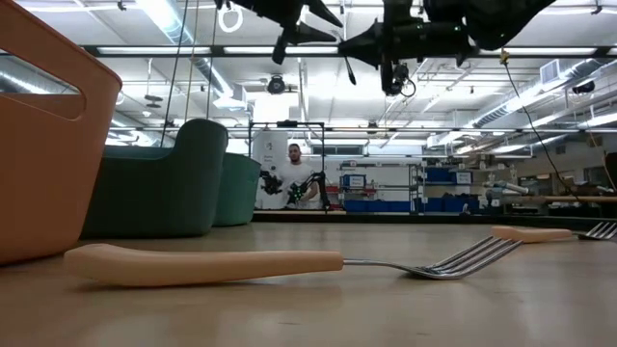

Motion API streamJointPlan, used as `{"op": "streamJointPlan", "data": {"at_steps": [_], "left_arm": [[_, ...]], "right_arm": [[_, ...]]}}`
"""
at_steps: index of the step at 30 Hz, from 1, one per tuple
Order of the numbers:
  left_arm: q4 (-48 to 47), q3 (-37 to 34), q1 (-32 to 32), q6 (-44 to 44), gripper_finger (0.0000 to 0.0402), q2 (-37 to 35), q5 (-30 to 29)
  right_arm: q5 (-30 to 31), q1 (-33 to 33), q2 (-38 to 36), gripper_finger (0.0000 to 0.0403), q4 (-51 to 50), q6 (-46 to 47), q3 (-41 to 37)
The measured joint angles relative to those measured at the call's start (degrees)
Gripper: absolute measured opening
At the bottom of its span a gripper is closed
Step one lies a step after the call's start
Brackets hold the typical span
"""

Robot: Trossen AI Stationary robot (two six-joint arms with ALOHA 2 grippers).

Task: Sort silverware by color (type)
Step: Put the black fork into the orange bin

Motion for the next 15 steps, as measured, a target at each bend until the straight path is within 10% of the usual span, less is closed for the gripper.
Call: {"op": "streamJointPlan", "data": {"at_steps": [15], "left_arm": [[-0.35,0.02,0.53,0.13,0.0065,0.41,-0.2]], "right_arm": [[1.62,3.5,0.89,0.0012,-1.89,-1.09,-0.02]]}}
